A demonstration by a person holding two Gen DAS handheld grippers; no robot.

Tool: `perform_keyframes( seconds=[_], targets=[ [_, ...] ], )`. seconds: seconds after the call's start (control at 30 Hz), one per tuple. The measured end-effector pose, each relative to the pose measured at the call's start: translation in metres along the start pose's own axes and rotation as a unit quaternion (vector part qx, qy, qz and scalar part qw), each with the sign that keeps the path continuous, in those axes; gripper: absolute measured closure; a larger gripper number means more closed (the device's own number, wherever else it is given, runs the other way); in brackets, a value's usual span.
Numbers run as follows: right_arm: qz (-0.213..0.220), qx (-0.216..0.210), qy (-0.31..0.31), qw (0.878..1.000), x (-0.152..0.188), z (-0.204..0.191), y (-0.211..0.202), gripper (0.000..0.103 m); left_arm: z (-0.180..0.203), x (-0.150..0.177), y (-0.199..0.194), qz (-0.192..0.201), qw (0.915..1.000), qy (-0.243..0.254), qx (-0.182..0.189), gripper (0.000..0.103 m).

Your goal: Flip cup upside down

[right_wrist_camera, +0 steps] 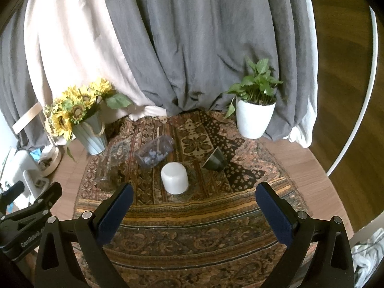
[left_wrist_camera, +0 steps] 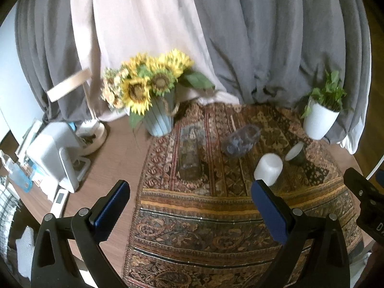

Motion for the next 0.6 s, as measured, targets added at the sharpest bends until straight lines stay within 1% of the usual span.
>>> perform_keyframes(
  seconds=[0.13,0.27,0.43,0.6],
  targets=[
    [-0.018,-0.002,0.005,1.000,0.009,-0.009,0.024,0.001,-0.004,0.007,0.026,-0.029,0.9996,0.003,0.000,0.000],
    [-0.032,-0.003,0.014,0.999,0.018,-0.015,0.047,0.001,-0.004,0.009,0.055,-0.046,0.9988,0.018,-0.004,0.000],
    [-0.047,0.001,0.033,0.998,0.023,-0.019,0.082,0.001,-0.007,0.003,0.094,-0.055,0.9979,0.031,-0.014,0.000],
    [-0.059,0.016,0.056,0.997,0.026,-0.019,0.116,0.001,-0.007,-0.001,0.140,-0.070,0.9968,0.038,-0.010,0.000]
  ],
)
Point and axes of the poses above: each gripper's, at about its wrist camera, not at the fingertips, and y roughly the way its jaws point, z to its right, x to its underside, the point moved 6 cm from there along y, roughly the way its jaws point, and after that the axes turned 8 degrees about z, right-handed, at the moved point
